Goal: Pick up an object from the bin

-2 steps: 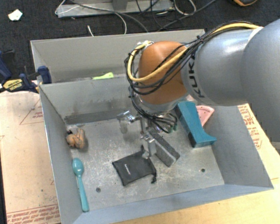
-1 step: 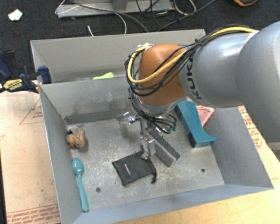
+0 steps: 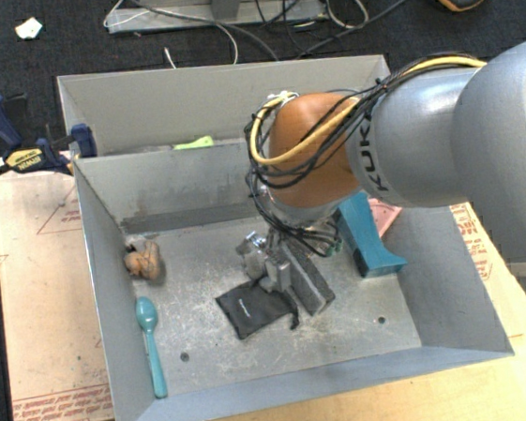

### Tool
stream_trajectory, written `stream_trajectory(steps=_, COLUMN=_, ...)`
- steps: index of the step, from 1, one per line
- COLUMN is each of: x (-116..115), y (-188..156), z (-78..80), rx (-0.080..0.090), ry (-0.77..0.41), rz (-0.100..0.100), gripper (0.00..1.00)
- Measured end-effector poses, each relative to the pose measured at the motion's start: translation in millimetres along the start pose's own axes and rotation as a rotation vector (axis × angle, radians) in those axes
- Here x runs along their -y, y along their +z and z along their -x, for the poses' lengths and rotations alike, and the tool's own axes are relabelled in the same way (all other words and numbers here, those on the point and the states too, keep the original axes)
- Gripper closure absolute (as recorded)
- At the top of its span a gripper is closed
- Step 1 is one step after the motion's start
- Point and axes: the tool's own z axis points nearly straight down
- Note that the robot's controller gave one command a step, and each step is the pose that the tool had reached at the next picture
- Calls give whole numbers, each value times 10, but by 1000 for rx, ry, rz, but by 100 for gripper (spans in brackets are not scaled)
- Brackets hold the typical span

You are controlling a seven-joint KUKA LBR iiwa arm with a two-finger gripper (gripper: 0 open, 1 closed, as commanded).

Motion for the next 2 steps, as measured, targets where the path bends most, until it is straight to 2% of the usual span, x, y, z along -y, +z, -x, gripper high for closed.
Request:
stream_trajectory(steps=1, x=0, y=0, z=0, rx=0, ry=0, rz=0, gripper=100)
stream_trajectory(steps=2, x=-39, y=-530, z=5, rx=-4, ry=-5, rz=2, gripper=100)
